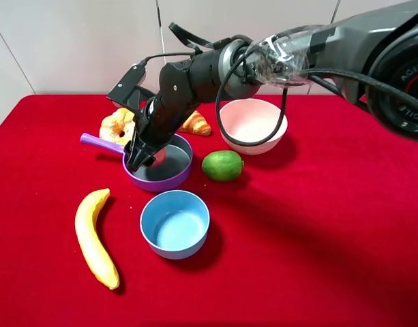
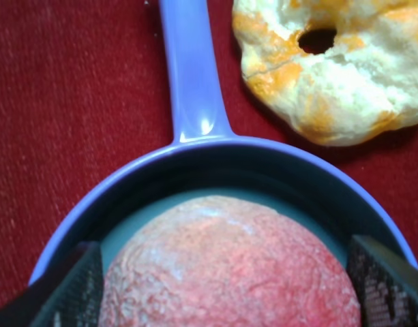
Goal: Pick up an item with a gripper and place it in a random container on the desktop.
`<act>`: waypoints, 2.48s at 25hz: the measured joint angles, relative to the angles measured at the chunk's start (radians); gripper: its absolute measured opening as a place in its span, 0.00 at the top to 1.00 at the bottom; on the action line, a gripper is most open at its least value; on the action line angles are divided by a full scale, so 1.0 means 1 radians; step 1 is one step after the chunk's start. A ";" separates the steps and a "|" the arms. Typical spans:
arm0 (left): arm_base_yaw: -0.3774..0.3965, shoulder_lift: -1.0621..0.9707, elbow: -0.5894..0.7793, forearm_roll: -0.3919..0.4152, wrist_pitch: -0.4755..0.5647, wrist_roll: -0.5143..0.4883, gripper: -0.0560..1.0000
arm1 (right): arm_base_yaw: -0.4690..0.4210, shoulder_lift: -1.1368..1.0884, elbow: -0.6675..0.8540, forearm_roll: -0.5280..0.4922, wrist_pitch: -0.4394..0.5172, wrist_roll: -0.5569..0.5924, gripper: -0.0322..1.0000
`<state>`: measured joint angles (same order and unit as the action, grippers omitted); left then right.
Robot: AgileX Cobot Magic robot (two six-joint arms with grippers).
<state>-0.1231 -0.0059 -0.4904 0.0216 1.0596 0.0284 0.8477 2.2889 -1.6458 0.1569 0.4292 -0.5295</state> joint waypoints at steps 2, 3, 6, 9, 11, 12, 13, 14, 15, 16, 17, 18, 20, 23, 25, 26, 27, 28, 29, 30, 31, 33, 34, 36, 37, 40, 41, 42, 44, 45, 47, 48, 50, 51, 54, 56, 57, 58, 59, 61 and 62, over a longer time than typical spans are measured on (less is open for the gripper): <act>0.000 0.000 0.000 0.000 0.000 0.000 0.01 | 0.000 0.003 0.000 0.000 -0.001 -0.002 0.46; 0.000 0.000 0.000 0.000 0.000 0.000 0.01 | 0.000 0.004 0.000 0.000 -0.001 -0.002 0.46; 0.000 0.000 0.000 0.000 0.000 0.000 0.01 | 0.000 0.004 0.000 0.001 -0.001 -0.003 0.46; 0.000 0.000 0.000 0.000 0.000 0.000 0.01 | 0.000 0.004 0.000 0.003 0.002 -0.005 0.46; 0.000 0.000 0.000 0.000 0.000 0.000 0.01 | 0.000 0.004 0.000 0.003 0.002 -0.005 0.46; 0.000 0.000 0.000 0.000 0.000 0.000 0.01 | 0.000 0.004 0.000 0.003 0.003 -0.005 0.46; 0.000 0.000 0.000 0.000 0.000 0.000 0.01 | 0.000 0.004 0.000 0.003 0.004 -0.005 0.46; 0.000 0.000 0.000 0.000 0.000 0.000 0.01 | 0.000 0.004 0.000 0.003 0.005 -0.005 0.46; 0.000 0.000 0.000 0.000 0.000 0.000 0.01 | 0.000 0.004 0.000 0.003 0.006 -0.005 0.46; 0.000 0.000 0.000 0.000 0.000 0.000 0.01 | 0.000 0.004 0.000 0.004 0.006 -0.005 0.46; 0.000 0.000 0.000 0.000 0.000 0.000 0.01 | 0.000 0.004 0.000 0.004 0.006 -0.005 0.44; 0.000 0.000 0.000 0.000 0.000 0.000 0.01 | 0.000 0.004 0.000 0.004 0.006 -0.005 0.39; 0.000 0.000 0.000 0.000 0.000 0.000 0.01 | 0.000 0.004 0.000 0.008 0.006 -0.006 0.33; 0.000 0.000 0.000 0.000 0.000 0.000 0.01 | 0.000 0.004 0.000 0.010 0.006 -0.006 0.30; 0.000 0.000 0.000 0.000 0.000 0.000 0.01 | 0.000 0.004 0.000 0.010 0.006 -0.006 0.30; 0.000 0.000 0.000 0.000 0.000 0.000 0.01 | 0.000 0.004 0.000 0.010 0.006 -0.006 0.30; 0.000 0.000 0.000 0.000 0.000 0.000 0.01 | 0.000 0.004 0.000 0.010 0.006 -0.006 0.30; 0.000 0.000 0.000 0.000 0.000 0.000 0.01 | 0.000 0.004 0.000 0.010 0.006 -0.006 0.30; 0.000 0.000 0.000 0.000 0.000 0.000 0.01 | 0.000 0.004 0.000 0.010 0.006 -0.006 0.30; 0.000 0.000 0.000 0.000 0.000 0.000 0.01 | 0.000 0.004 0.000 0.011 0.006 -0.006 0.30; 0.000 0.000 0.000 0.000 0.000 0.000 0.01 | 0.000 0.004 0.000 0.011 0.006 -0.006 0.30; 0.000 0.000 0.000 0.000 0.000 0.000 0.01 | 0.000 0.003 0.000 0.011 0.006 -0.006 0.30; 0.000 0.000 0.000 0.000 0.000 0.000 0.01 | 0.000 0.002 0.000 0.011 0.011 -0.006 0.30; 0.000 0.000 0.000 0.000 0.000 0.000 0.01 | 0.000 -0.005 0.000 0.011 0.026 0.000 0.30; 0.000 0.000 0.000 0.000 0.000 0.000 0.01 | 0.000 -0.011 0.000 0.011 0.033 0.004 0.30; 0.000 0.000 0.000 0.000 0.000 0.000 0.01 | 0.000 -0.040 0.000 0.011 0.055 0.019 0.30; 0.000 0.000 0.000 0.000 0.000 0.000 0.01 | 0.000 -0.049 0.000 0.011 0.063 0.023 0.30; 0.000 0.000 0.000 0.000 0.000 0.000 0.01 | 0.000 -0.058 0.000 0.011 0.077 0.033 0.30; 0.000 0.000 0.000 0.000 0.000 0.000 0.01 | 0.000 -0.073 0.000 0.011 0.114 0.053 0.30; 0.000 0.000 0.000 0.000 0.000 0.000 0.01 | 0.000 -0.081 0.000 0.011 0.138 0.063 0.30; 0.000 0.000 0.000 0.000 0.000 0.000 0.01 | 0.000 -0.100 0.000 0.011 0.195 0.075 0.30; 0.000 0.000 0.000 0.000 0.000 0.000 0.01 | 0.000 -0.108 0.000 0.011 0.220 0.080 0.30; 0.000 0.000 0.000 0.000 0.000 0.000 0.01 | 0.000 -0.127 -0.001 0.011 0.284 0.086 0.30; 0.000 0.000 0.000 0.000 0.000 0.000 0.01 | 0.000 -0.134 -0.001 0.011 0.315 0.089 0.30; 0.000 0.000 0.000 0.000 0.000 0.000 0.01 | 0.000 -0.161 -0.001 0.006 0.405 0.092 0.30; 0.000 0.000 0.000 0.000 0.000 0.000 0.01 | 0.000 -0.179 -0.001 0.000 0.470 0.097 0.30; 0.000 0.000 0.000 0.000 0.000 0.000 0.01 | 0.000 -0.191 -0.001 -0.006 0.506 0.101 0.30; 0.000 0.000 0.000 0.000 0.000 0.000 0.01 | 0.000 -0.201 -0.001 -0.015 0.546 0.107 0.30; 0.000 0.000 0.000 0.000 0.000 0.000 0.01 | 0.000 -0.213 -0.002 -0.028 0.582 0.109 0.30; 0.000 0.000 0.000 0.000 0.000 0.000 0.01 | 0.000 -0.233 -0.002 -0.059 0.673 0.112 0.30; 0.000 0.000 0.000 0.000 0.000 0.000 0.01 | 0.000 -0.240 -0.003 -0.075 0.709 0.115 0.30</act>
<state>-0.1231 -0.0059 -0.4904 0.0216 1.0596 0.0284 0.8477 2.0488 -1.6487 0.0817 1.1382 -0.4142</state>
